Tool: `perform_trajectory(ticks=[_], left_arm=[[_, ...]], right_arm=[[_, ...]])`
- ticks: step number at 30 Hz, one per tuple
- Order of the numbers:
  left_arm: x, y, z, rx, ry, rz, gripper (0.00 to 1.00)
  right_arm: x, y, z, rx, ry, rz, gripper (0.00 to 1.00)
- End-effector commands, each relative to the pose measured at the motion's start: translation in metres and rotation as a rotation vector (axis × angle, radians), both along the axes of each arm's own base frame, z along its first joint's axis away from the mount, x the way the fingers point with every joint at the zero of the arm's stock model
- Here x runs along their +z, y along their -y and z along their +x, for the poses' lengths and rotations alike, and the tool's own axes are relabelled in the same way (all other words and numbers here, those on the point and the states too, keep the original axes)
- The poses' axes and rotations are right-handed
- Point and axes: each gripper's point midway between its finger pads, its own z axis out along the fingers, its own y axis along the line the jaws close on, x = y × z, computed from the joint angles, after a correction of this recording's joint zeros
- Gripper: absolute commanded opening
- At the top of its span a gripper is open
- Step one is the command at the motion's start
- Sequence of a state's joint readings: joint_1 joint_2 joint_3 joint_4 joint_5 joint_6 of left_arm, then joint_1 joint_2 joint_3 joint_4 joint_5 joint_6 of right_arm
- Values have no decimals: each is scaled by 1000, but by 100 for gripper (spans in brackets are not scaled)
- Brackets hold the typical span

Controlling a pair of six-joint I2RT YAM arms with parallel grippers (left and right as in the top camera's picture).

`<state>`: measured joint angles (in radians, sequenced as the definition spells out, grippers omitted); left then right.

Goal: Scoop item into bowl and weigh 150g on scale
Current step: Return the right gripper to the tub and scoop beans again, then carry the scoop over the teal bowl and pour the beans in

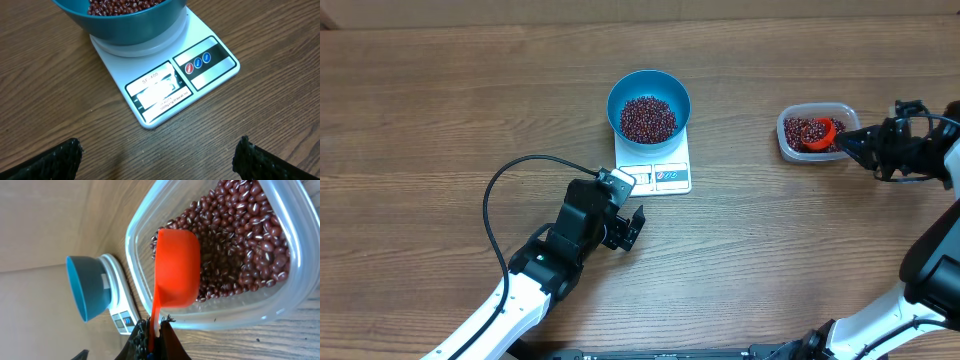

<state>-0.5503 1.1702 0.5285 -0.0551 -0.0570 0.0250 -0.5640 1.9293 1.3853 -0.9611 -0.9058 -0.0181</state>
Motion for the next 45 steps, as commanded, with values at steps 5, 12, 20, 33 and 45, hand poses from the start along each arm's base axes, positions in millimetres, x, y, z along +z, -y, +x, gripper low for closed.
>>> perform_trajectory(ticks=[5,12,20,33,45], left_arm=[[-4,1,-2,5,-13,-3,100],[-4,1,-1,5,-13,-3,100],[-4,1,-1,5,-13,-3,100],[-4,1,-2,5,-13,-3,100],[-4,1,-2,5,-13,-2,99]], right_arm=[[24,1,-3,28,154,124,4],[35,10,-9,10,203,173,4],[70,4,-3,12,338,325,4],[86,-46,4,130,363,409,4],[87,-149,17,373,296,440,4]])
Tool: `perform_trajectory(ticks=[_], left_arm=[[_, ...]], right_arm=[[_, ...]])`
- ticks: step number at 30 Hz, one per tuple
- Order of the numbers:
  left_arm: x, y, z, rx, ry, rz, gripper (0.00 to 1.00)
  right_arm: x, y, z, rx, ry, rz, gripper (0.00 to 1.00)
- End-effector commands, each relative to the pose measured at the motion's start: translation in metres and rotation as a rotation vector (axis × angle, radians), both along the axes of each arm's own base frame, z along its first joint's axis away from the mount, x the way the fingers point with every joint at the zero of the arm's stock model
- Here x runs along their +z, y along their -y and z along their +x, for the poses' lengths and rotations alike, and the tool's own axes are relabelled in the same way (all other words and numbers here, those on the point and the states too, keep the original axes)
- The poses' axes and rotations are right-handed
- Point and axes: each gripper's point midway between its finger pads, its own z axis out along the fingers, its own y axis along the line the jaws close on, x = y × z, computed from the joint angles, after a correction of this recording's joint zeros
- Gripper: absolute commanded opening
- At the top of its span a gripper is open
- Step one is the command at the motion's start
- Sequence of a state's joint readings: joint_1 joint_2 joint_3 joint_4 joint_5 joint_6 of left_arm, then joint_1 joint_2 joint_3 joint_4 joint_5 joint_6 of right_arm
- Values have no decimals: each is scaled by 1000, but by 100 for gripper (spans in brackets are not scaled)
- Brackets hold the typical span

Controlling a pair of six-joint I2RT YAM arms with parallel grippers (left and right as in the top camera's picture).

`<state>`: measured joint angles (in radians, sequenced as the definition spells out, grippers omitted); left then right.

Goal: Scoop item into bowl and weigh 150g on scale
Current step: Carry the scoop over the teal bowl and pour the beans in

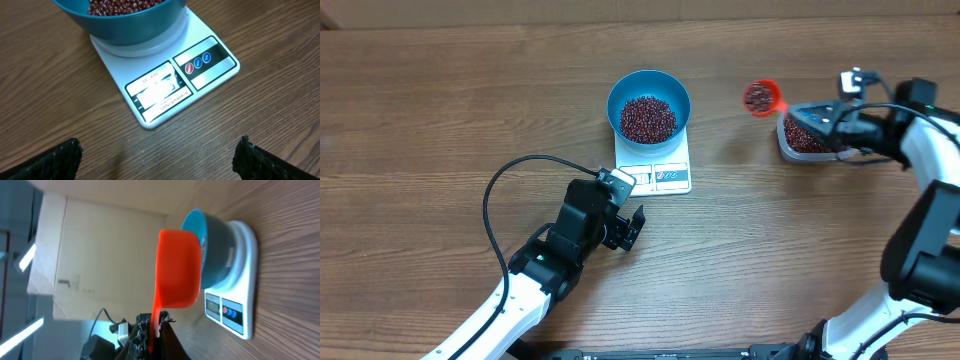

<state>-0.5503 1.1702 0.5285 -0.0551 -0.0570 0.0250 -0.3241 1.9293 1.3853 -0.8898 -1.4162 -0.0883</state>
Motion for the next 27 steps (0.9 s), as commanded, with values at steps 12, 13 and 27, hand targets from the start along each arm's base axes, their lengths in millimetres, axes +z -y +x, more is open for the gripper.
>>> perform_trajectory(ticks=[12,13,27], left_arm=[[-4,1,-1,5,-13,-3,100],[-4,1,-1,5,-13,-3,100],[-4,1,-1,5,-13,-3,100]], right_arm=[[12,-121,25,150,-39,-224,4],[13,-128,27,152,-24,-253,4],[32,-168,43,16,149,-893,4]])
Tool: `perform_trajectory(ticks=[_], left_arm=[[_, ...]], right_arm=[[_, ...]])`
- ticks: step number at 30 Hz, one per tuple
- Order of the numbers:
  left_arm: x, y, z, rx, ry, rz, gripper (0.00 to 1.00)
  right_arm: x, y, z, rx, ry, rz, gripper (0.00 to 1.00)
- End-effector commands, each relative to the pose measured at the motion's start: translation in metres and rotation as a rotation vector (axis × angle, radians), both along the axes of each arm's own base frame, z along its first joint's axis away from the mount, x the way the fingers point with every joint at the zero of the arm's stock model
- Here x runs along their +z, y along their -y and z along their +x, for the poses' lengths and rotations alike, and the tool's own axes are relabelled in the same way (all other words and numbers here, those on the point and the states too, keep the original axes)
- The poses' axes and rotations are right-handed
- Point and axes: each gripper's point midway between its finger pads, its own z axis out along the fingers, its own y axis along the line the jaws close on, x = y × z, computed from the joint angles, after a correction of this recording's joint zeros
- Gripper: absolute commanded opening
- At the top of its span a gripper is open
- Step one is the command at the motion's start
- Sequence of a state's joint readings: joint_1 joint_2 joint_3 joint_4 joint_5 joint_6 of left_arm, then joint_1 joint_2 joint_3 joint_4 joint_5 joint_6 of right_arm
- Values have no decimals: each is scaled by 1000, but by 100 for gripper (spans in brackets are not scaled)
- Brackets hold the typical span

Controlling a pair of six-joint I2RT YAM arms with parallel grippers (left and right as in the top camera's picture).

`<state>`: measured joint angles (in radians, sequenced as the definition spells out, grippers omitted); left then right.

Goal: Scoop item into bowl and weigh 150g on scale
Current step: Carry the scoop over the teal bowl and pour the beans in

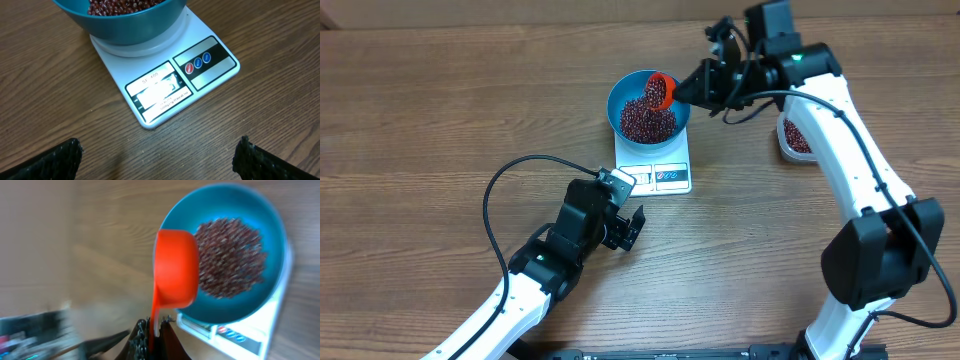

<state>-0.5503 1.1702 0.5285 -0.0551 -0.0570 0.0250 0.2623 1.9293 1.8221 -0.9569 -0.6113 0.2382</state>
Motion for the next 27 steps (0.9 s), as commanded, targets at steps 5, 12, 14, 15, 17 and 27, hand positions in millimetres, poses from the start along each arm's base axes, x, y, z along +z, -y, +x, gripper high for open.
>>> perform_trajectory(ticks=[5,12,14,15,17,27], left_arm=[[-4,1,-1,5,-13,-2,100],[-4,1,-2,5,-13,-3,99],[-4,1,-1,5,-13,-3,99],[-4,1,-1,5,-13,-3,100],[-4,1,-2,5,-13,-3,100],[-4,1,-1,5,-13,-3,100]], right_arm=[[15,8,17,-90,252,-442,4],[19,1,14,-103,378,-670,4],[21,-1,12,-94,409,-719,4],[22,-3,11,-87,426,-744,4],[25,-5,9,-99,453,-792,4],[28,-16,2,-46,503,-843,4]])
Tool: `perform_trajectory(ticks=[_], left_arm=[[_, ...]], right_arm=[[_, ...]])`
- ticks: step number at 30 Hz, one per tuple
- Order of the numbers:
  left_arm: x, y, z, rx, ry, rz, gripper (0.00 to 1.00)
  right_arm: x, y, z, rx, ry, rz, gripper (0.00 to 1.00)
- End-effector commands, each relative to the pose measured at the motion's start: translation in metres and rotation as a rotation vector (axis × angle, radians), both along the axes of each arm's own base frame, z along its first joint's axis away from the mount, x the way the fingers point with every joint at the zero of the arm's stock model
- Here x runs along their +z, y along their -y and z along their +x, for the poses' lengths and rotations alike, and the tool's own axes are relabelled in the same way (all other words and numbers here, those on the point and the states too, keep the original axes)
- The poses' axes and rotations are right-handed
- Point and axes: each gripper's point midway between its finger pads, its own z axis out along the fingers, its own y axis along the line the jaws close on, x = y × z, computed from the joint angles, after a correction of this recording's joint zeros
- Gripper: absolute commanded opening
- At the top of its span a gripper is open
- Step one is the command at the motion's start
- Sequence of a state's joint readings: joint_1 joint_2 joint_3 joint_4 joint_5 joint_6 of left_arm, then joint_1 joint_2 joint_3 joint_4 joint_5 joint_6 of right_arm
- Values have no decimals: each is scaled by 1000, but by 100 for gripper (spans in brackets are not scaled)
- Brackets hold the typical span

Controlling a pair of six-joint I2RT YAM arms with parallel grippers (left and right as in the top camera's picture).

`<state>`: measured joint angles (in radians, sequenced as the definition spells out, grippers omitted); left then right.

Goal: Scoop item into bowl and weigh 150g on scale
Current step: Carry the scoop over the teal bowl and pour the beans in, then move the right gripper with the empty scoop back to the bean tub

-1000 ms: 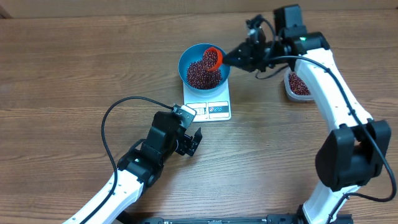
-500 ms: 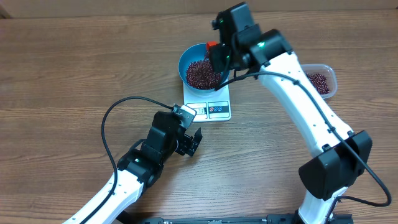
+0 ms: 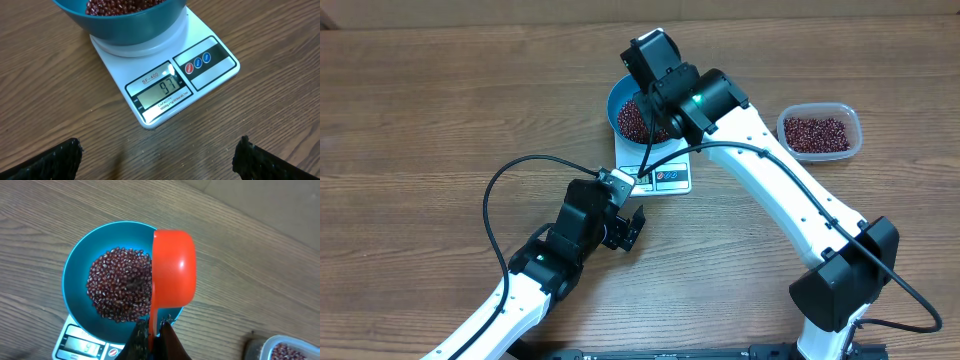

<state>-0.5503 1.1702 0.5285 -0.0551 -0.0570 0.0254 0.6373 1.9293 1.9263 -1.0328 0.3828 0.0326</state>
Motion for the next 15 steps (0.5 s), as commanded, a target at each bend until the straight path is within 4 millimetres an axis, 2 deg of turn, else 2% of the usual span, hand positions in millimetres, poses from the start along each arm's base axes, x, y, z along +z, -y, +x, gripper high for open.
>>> perform_trajectory(ticks=[1,6,9,12,15], left_arm=[[-4,1,-1,6,-13,-3,100],[-4,1,-1,6,-13,-3,100],[-4,1,-1,6,-13,-3,100],[-4,1,-1,6,-13,-3,99],[-4,1,-1,6,-13,-3,99]], right_arm=[[17,4,7,-13,53,-14,4],[18,-3,3,36,3,81,4],[29,-1,0,61,-27,186,4],[46,14,0,64,-43,281,4],[62,42,-2,39,-61,366,4]])
